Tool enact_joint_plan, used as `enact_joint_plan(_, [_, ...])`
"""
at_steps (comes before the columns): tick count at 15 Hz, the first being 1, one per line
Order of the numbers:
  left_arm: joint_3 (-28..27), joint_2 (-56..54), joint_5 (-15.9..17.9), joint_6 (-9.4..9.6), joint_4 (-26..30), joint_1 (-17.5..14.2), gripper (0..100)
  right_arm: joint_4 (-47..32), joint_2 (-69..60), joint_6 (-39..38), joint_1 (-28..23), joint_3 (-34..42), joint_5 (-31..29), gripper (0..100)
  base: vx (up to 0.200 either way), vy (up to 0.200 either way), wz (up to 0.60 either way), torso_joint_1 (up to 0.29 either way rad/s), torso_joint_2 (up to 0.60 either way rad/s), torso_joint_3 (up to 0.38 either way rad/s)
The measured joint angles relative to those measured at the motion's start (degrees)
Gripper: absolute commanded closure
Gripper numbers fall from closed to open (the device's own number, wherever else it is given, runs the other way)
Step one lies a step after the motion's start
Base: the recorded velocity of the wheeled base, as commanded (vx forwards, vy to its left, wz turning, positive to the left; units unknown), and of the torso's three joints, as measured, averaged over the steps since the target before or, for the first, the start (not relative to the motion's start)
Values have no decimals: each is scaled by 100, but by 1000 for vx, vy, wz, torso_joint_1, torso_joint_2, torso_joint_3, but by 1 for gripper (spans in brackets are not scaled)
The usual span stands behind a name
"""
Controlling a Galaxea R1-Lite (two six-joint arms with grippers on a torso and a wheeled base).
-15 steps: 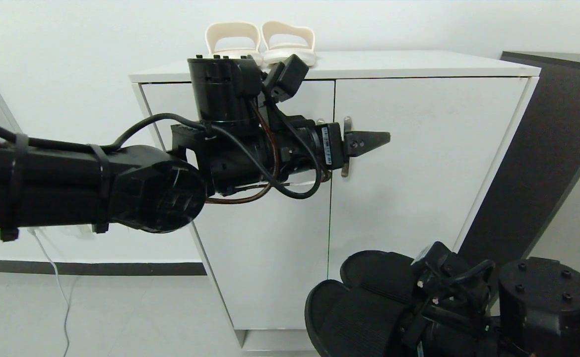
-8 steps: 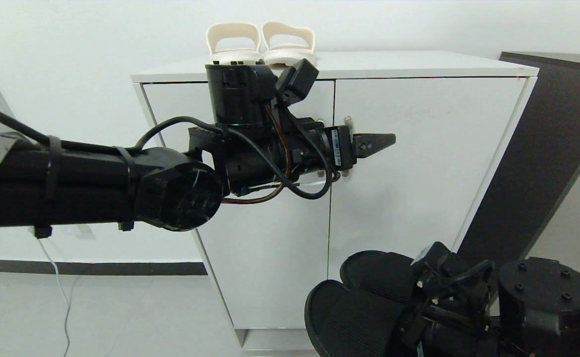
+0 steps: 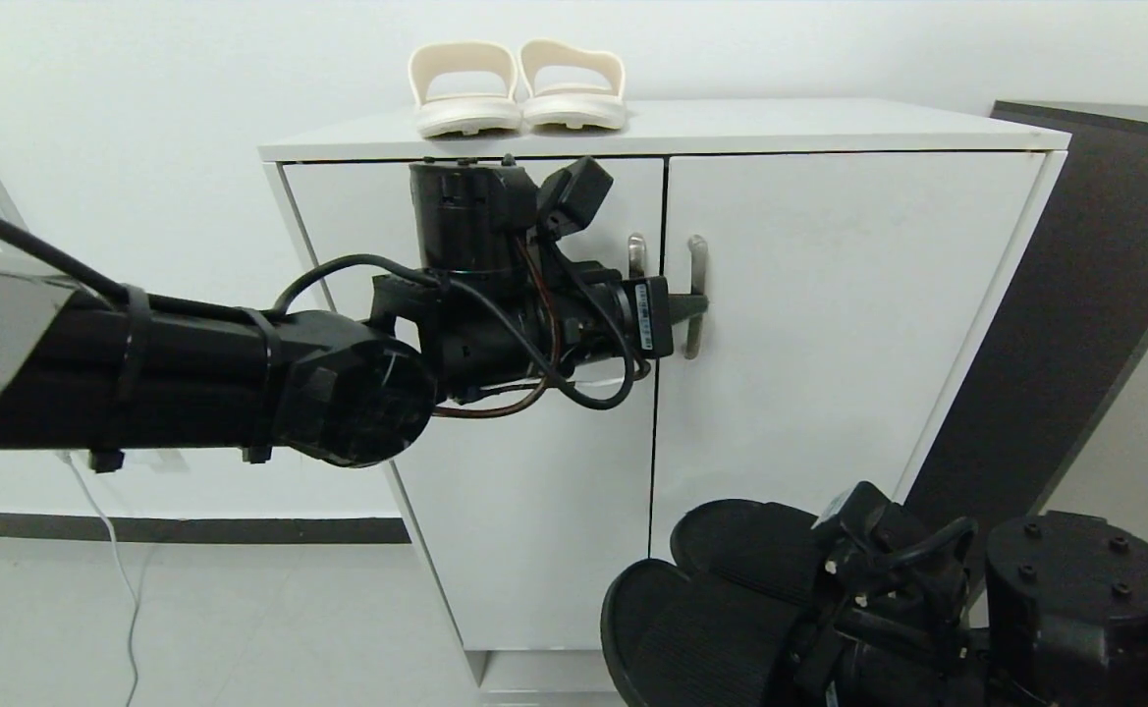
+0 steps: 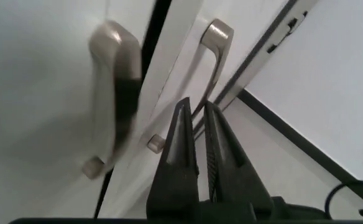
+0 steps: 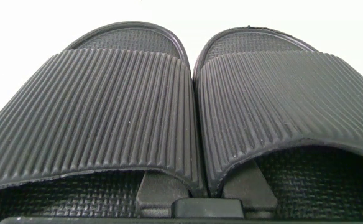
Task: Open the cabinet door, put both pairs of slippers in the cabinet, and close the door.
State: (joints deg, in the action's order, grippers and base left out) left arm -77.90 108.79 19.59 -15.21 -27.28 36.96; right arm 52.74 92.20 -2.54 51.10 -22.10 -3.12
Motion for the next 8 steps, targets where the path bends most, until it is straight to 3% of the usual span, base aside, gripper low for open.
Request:
enact_joint_plan(5, [775,-612,33,-5,-27,333,100,-5,-185,18,138,290,697,100,0,0,0,0,0,0])
enact_joint_plan(8, [1200,-1053,-22,-2,-35,556,100,-9,-317,130,230,457,769,100,0,0,0,0,0,0])
